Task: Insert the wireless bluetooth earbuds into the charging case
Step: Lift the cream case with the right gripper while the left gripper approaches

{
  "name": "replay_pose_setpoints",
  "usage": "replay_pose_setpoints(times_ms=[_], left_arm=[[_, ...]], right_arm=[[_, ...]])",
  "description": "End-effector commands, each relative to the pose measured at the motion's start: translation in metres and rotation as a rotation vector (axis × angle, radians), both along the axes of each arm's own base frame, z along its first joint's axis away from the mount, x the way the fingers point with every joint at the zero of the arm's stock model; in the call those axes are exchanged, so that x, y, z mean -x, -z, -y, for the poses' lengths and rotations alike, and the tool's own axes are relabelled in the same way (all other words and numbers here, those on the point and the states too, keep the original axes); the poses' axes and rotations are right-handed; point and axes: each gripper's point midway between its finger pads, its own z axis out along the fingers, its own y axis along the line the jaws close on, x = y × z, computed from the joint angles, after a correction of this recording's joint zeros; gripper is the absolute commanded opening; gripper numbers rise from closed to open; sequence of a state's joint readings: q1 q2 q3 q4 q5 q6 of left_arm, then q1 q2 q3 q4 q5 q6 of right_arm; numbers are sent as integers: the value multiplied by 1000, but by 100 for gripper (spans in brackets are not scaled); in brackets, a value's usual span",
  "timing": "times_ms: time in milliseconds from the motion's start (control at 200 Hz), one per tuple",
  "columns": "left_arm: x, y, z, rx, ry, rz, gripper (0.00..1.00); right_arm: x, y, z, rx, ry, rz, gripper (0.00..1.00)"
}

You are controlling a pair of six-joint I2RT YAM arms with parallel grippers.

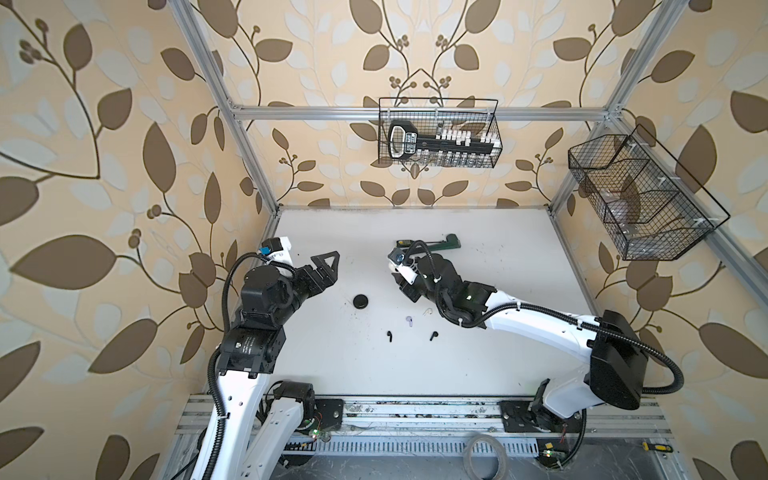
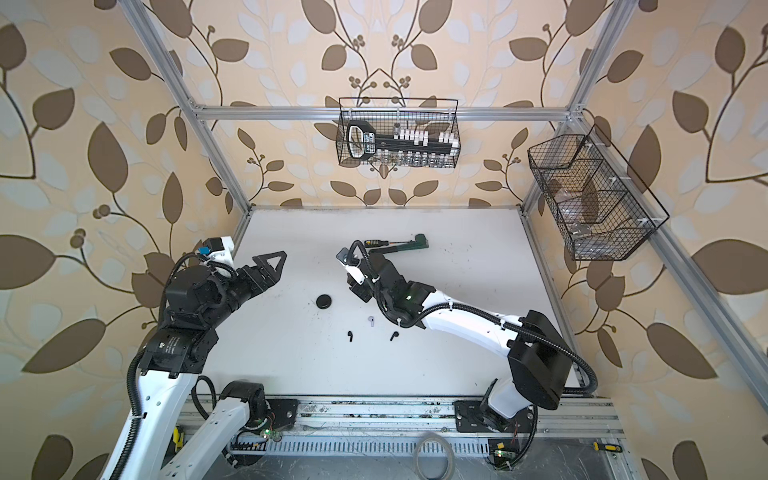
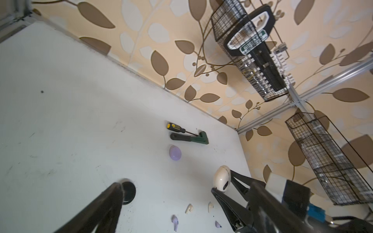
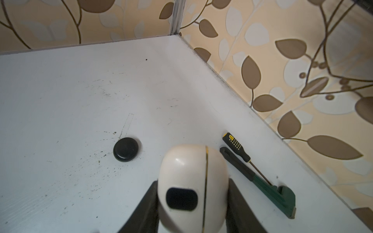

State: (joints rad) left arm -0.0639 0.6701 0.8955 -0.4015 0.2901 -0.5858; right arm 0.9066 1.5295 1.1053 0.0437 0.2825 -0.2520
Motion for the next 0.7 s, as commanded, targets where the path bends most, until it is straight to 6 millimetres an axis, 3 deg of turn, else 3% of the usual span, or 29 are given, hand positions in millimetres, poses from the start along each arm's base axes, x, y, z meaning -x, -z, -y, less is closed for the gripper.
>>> replay_pose_setpoints(times_ms=[0,110,215,510,700], left_arm=[[-8,-14,25,29,159,128,97],[-25,18,26,71,148,71,86],[-35,45,31,113,166,79,85],[-36,54,72,78,362,156,75],[-20,61,126,-71,540,191,74]], right_arm=[[2,-39,8,12,-43,191,7],[8,-46,14,17,-62,260,5],[10,-48,25,17,-39,310,6],[31,-43,31,22,-94,314,6],[42,-41,32,17,-121,311,5]])
